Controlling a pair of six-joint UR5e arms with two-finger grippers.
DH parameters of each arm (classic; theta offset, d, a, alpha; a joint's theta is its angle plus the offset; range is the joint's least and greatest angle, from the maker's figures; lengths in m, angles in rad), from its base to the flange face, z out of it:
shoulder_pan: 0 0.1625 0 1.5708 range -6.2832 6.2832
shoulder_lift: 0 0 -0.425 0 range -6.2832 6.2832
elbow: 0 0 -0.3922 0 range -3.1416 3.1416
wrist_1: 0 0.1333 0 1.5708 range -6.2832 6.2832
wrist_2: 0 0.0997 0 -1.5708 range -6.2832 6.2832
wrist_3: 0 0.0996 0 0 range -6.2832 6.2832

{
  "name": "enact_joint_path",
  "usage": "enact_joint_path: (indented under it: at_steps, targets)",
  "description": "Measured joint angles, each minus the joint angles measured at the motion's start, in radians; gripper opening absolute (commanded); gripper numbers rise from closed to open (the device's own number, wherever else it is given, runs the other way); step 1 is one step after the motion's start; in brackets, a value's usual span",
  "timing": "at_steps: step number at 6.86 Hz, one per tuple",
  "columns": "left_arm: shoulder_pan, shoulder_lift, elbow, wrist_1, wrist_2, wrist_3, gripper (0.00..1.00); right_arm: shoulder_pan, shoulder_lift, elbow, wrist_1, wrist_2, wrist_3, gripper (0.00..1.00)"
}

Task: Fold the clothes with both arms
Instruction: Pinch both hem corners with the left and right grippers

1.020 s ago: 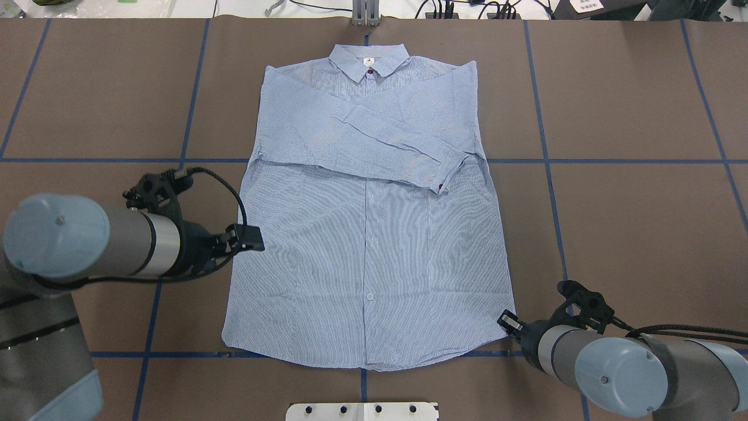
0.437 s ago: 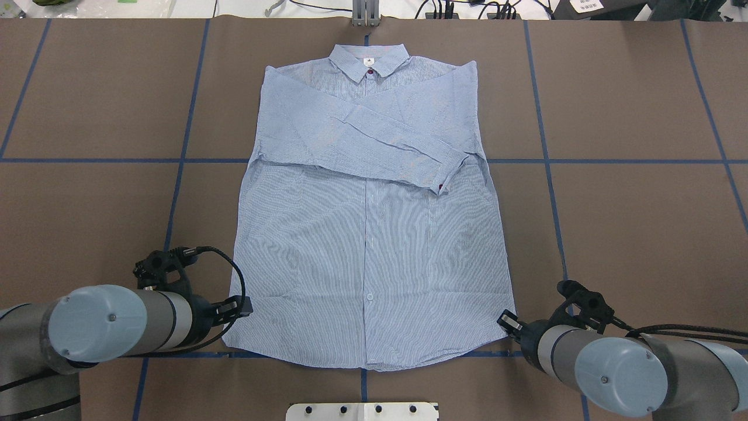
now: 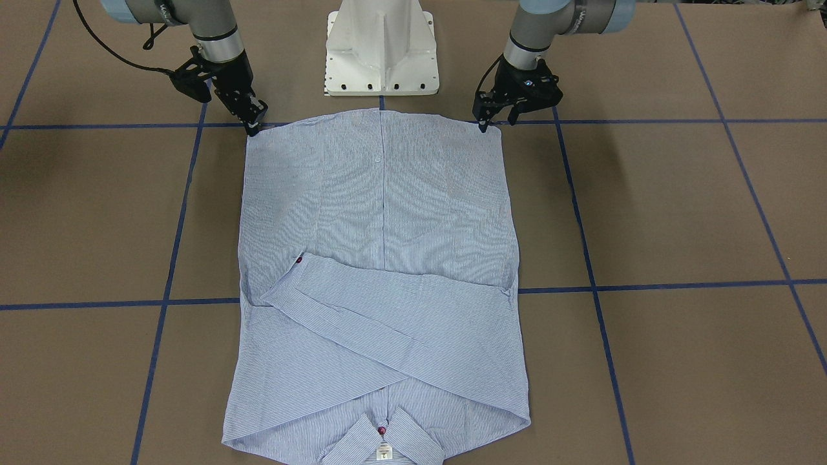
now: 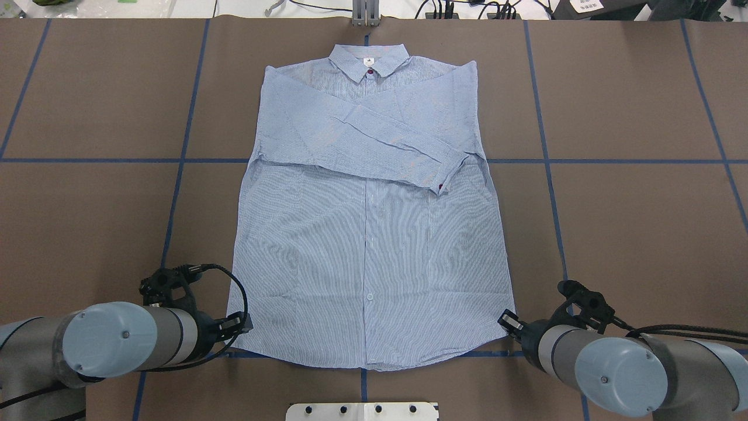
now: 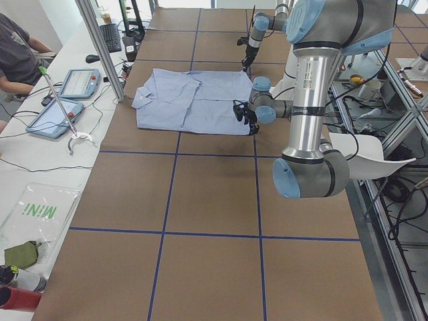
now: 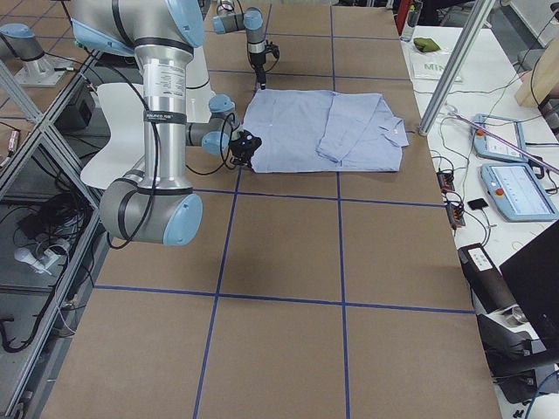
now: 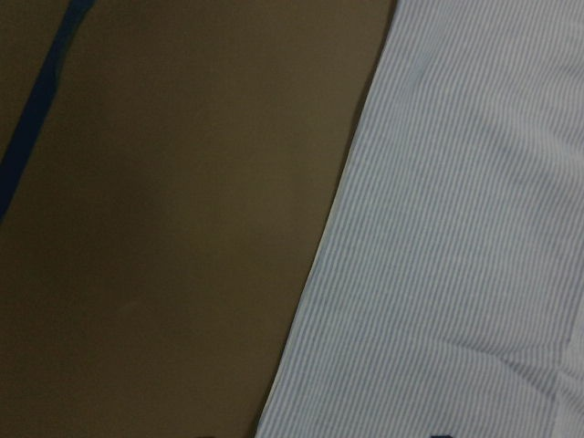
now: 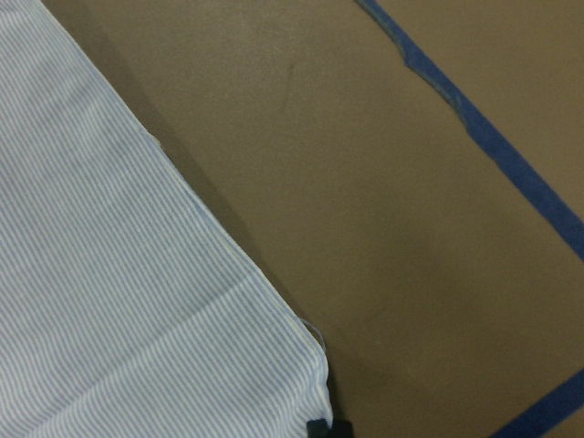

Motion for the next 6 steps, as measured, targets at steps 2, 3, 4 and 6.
enact_joint_path:
  at_steps: [2,3,4,6]
  targets:
    - [0.002,-0.004,0.005,0.0,-0.001,-0.002,0.71,0.0,-0.003,-0.003,-0.001,-0.003,0.0,0.0]
    - [0.002,-0.005,0.01,-0.001,-0.001,-0.002,0.68,0.0,-0.003,-0.004,-0.001,-0.004,0.0,0.0]
    - [0.002,-0.005,0.014,-0.001,-0.001,-0.001,0.65,-0.001,-0.003,-0.005,0.0,-0.004,0.0,0.0]
    - [0.003,-0.007,0.017,-0.002,-0.001,0.0,0.63,-0.001,-0.003,-0.004,0.001,-0.004,0.0,0.0]
